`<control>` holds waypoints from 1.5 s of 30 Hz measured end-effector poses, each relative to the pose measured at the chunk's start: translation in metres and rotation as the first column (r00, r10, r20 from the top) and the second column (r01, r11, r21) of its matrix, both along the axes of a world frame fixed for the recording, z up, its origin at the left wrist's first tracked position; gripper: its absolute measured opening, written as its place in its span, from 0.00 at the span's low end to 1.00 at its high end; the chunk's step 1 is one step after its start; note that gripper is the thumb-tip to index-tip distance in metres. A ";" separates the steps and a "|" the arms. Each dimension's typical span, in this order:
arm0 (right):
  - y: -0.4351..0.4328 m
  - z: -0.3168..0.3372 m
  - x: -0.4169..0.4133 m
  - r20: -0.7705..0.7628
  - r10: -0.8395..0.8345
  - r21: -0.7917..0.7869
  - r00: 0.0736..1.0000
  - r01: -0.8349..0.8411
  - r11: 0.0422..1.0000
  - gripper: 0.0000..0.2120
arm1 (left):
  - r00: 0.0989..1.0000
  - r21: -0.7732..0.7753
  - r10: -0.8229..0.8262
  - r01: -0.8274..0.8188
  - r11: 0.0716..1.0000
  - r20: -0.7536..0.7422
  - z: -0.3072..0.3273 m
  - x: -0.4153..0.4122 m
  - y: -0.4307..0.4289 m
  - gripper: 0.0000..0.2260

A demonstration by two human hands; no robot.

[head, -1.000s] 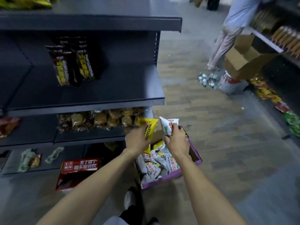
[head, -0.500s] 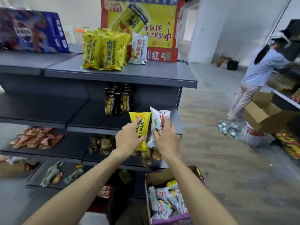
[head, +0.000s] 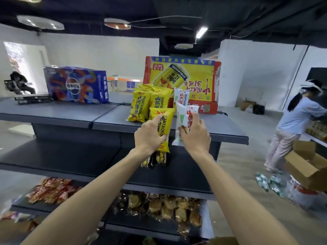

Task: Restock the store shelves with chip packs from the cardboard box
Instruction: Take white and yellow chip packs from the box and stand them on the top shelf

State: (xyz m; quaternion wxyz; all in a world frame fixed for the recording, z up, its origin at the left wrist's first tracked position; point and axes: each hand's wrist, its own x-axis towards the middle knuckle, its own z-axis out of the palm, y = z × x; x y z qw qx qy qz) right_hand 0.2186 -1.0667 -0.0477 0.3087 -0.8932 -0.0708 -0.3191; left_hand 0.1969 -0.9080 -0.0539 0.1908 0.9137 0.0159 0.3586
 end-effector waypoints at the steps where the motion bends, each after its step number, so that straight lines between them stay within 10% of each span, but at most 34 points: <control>1: 0.006 0.005 0.007 -0.001 -0.007 0.012 1.000 0.007 1.000 0.26 | 1.000 0.002 -0.003 0.003 1.000 0.017 0.005 0.005 0.014 0.34; 30: 0.052 0.026 0.253 0.080 -0.110 -0.050 0.991 0.114 0.992 0.27 | 0.973 0.045 0.114 -0.125 0.991 0.199 -0.012 0.139 0.136 0.42; 45: 0.055 -0.008 0.264 -0.170 -0.244 -0.318 0.955 0.181 0.931 0.48 | 0.962 -0.198 0.005 0.051 0.979 0.273 -0.026 0.131 0.129 0.44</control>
